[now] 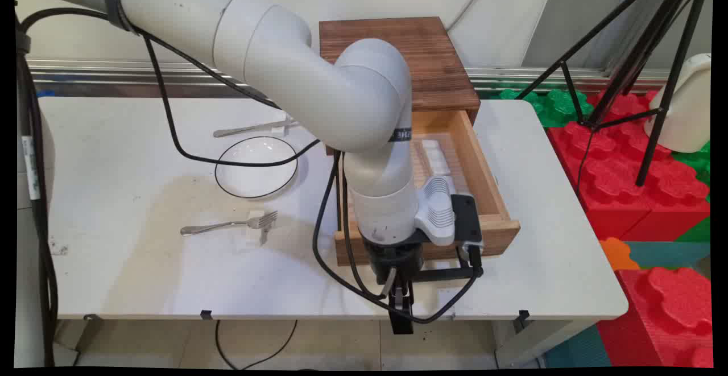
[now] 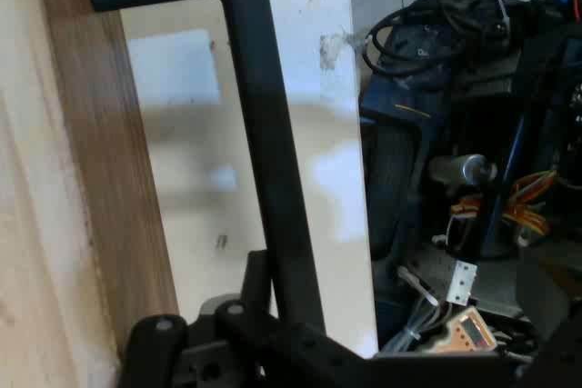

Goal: Pick up the knife from the left of the white plate

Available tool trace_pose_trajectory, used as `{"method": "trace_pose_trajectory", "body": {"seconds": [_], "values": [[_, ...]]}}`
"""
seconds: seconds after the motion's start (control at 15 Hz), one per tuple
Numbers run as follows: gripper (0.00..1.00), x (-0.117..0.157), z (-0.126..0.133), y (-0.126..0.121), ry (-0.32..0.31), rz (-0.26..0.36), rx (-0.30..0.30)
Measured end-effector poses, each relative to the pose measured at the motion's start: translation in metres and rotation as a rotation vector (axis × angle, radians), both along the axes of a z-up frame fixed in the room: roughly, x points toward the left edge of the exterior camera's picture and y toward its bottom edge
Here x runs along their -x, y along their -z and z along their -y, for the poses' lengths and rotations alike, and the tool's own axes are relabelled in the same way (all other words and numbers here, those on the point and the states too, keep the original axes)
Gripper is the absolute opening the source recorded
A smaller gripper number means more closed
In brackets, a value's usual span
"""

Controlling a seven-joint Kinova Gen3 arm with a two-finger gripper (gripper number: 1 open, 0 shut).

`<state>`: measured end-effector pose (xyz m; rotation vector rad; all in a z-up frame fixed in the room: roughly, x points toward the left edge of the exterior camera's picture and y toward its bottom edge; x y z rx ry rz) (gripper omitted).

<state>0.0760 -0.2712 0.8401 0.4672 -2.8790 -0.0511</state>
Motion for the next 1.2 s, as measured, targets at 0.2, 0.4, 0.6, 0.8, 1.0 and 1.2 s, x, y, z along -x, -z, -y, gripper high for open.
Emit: {"method": "trace_pose_trajectory", "body": {"seconds": [0.2, 0.4, 0.6, 0.8, 1.0, 1.2], "values": [[1.00, -0.006, 0.001, -0.002, -0.003, -0.010, 0.036], [1.00, -0.013, 0.001, -0.005, -0.002, -0.018, 0.063], [1.00, -0.022, -0.002, -0.010, 0.005, -0.030, 0.089], [1.00, -0.034, -0.010, -0.018, 0.013, -0.042, 0.109], [1.00, -0.045, -0.017, -0.027, 0.017, -0.056, 0.128], [1.00, -0.059, -0.024, -0.042, 0.017, -0.081, 0.155]]}}
